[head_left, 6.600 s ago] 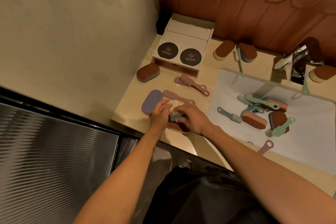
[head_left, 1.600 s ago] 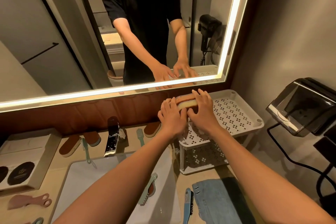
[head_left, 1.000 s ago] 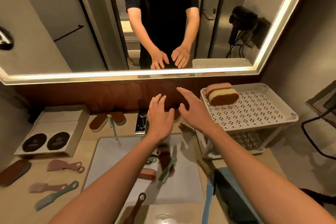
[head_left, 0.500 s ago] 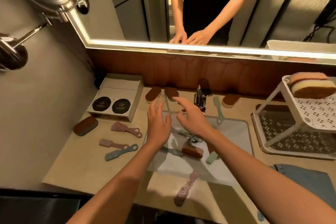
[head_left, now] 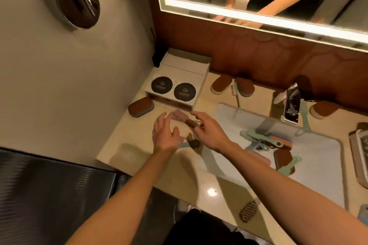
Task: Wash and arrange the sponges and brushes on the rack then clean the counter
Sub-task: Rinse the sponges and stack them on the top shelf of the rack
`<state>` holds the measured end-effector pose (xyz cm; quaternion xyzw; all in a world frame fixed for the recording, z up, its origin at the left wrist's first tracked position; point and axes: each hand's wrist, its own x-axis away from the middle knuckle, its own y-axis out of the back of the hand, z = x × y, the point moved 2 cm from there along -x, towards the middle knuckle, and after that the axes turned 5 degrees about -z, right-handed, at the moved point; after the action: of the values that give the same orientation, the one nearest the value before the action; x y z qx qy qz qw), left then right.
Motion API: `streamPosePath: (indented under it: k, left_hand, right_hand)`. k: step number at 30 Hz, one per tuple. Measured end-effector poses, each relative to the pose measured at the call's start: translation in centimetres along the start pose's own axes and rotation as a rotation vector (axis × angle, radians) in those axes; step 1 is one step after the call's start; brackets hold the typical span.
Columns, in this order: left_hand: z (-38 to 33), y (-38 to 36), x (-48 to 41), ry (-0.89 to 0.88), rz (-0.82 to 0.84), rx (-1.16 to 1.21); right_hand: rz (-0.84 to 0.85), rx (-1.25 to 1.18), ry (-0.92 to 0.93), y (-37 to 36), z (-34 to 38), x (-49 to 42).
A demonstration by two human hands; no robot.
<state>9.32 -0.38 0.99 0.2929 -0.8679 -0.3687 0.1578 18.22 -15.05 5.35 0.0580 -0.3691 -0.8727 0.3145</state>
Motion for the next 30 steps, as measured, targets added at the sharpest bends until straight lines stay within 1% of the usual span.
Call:
streamPosePath:
  k: [4, 6, 8, 12, 15, 18, 22, 25, 28, 30]
  left_hand:
    - [2.9, 1.9, -3.1, 0.055, -0.020, 0.004]
    - [4.2, 2.6, -4.5, 0.088, -0.046, -0.012]
    - [5.2, 3.1, -5.7, 0.079, -0.069, -0.027]
    - [7.0, 4.1, -8.1, 0.017, -0.077, -0.177]
    - [7.8, 4.7, -10.2, -0.004, -0.097, -0.294]
    - [8.2, 4.8, -12.1, 0.045, -0.060, -0.335]
    - [8.7, 4.6, -13.7, 0.138, 0.014, -0.332]
    - [9.4, 3.8, -13.4, 0.155, 0.060, -0.439]
    - [9.8, 3.1, -12.6, 0.192, 0.076, -0.520]
    - [9.7, 3.0, -12.0, 0.185, 0.031, -0.554]
  right_hand:
    - [0.056, -0.021, 0.018, -2.4, 1.8, -2.1]
    - [0.081, -0.037, -0.005, -3.4, 2.3, -3.2]
    - [0.092, -0.028, -0.034, -4.2, 2.6, -4.1]
    - [0.122, -0.009, -0.077, -5.1, 2.8, -5.7]
    - [0.092, -0.051, -0.080, -6.2, 2.7, -6.9]
    - [0.098, -0.060, -0.064, -7.5, 3.5, -7.9]
    - [0.160, -0.057, -0.013, -8.9, 4.4, -8.8]
    - [0.165, -0.044, 0.001, -9.2, 4.4, -9.1]
    - [0.186, -0.035, -0.033, -9.3, 4.0, -9.2]
    - [0.199, -0.039, -0.046, -9.2, 3.7, -9.2]
